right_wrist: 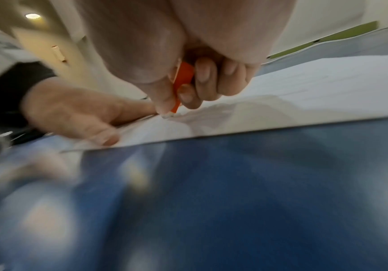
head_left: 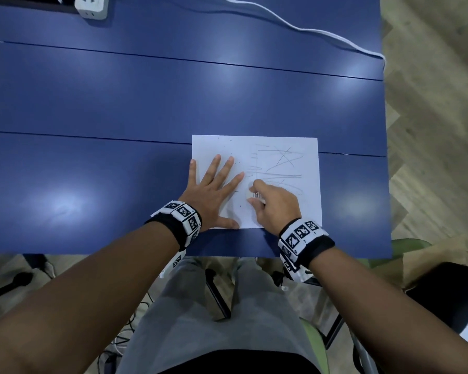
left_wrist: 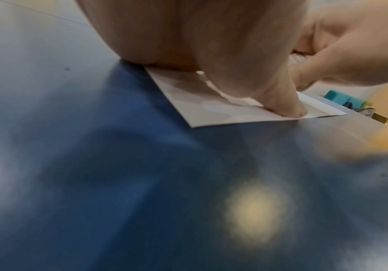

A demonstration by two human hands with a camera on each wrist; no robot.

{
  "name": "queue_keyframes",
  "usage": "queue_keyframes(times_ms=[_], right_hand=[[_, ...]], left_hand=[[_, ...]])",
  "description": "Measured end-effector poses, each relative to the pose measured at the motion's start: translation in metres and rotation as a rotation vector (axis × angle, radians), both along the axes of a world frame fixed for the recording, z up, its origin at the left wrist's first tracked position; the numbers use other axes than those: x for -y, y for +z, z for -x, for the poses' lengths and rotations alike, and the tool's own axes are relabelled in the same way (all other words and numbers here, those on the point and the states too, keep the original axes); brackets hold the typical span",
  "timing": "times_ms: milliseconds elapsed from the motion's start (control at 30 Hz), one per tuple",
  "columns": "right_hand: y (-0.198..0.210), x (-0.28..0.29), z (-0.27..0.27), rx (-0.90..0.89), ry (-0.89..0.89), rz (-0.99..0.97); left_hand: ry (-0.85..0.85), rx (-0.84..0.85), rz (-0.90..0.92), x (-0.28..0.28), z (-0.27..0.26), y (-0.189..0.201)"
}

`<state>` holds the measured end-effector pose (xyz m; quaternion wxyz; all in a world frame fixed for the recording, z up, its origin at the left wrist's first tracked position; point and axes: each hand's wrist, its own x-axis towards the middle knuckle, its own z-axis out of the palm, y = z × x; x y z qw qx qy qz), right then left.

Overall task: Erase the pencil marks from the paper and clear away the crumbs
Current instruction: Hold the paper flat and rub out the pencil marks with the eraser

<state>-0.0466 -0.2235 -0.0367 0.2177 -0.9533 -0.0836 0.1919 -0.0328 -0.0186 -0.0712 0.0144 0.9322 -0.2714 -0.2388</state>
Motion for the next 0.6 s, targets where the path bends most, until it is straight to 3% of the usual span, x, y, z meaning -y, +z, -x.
queue_keyframes(times_ms=[133, 300, 467, 600], right_hand=[[0.004, -0.002, 0.015, -0.065, 0.076, -0.010], [0.005, -0.003, -0.023, -0.010, -0.089, 0.026], [0.009, -0.013, 0.005, -0.073, 0.048, 0.015], [0.007, -0.010, -0.013, -0.023, 0.018, 0.008]], left_hand=[[0.001, 0.010, 0.017, -0.001, 0.000, -0.001], [0.035, -0.022, -0.016, 0.001, -0.001, 0.002], [0.038, -0.028, -0.012, 0.002, 0.000, 0.002], [0.033, -0.040, -0.018, 0.003, -0.001, 0.004]])
